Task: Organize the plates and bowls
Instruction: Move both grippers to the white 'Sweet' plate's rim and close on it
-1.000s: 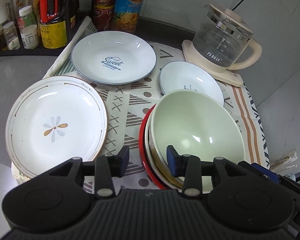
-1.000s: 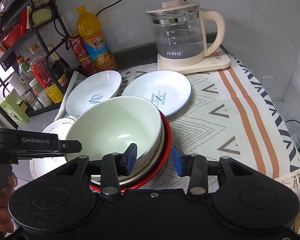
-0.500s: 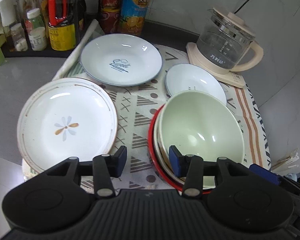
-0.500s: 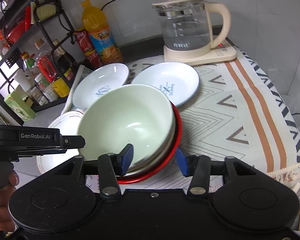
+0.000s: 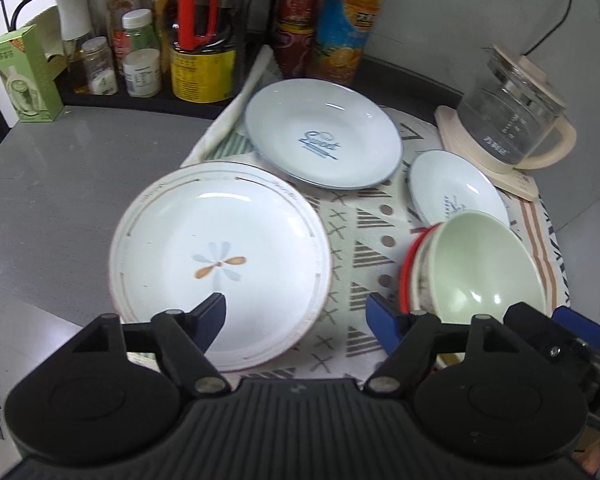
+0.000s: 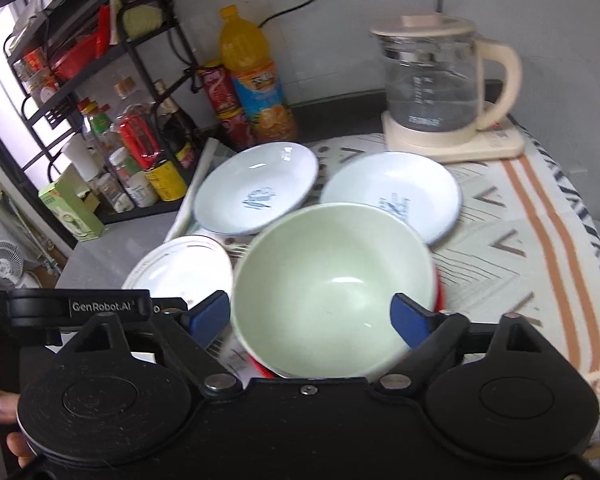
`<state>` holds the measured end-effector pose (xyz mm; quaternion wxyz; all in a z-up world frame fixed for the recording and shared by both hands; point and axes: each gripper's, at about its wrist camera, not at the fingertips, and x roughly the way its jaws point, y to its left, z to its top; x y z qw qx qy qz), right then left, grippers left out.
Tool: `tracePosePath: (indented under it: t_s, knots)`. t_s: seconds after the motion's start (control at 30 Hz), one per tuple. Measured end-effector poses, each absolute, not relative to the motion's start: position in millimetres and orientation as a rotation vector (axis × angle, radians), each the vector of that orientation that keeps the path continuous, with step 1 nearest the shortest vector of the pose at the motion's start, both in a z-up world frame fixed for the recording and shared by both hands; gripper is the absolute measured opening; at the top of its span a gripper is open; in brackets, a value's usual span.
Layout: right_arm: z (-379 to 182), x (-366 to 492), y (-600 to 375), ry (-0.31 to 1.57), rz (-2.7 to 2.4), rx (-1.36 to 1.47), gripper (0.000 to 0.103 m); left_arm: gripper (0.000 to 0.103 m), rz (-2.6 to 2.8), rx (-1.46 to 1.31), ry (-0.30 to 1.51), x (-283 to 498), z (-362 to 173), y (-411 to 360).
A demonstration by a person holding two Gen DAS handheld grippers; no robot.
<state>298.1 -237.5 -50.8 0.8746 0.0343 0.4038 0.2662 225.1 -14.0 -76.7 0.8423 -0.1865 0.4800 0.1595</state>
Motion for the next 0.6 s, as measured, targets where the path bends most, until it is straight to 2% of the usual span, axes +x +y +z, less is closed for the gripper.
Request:
tracePosePath:
  t_s: [0.27,0.33,0.4,0.6]
  knots:
    - [-46.5,300.8,-184.9,0.825,0.566,0.029,0.094,0.084,0.371,-0.398,1.02,227.1,-75.5,44.1]
    - [-46.1,302.4,-173.2,0.828,0.561,0.026,0.097,0.088,0.391,-0.359,1.027,230.3,-75.2,56.4]
    - [-45.6,305.7,-162.0,0.835,0.562,0.028,0.102,0.088,0.382,-0.351,1.032,234.0,-75.0,68.9]
    - [-45.4,312.9,-130.8,0.852,0.541,0.026,0.103,0.089,0.334,-0.345,1.033,250.8,-72.3,96.9]
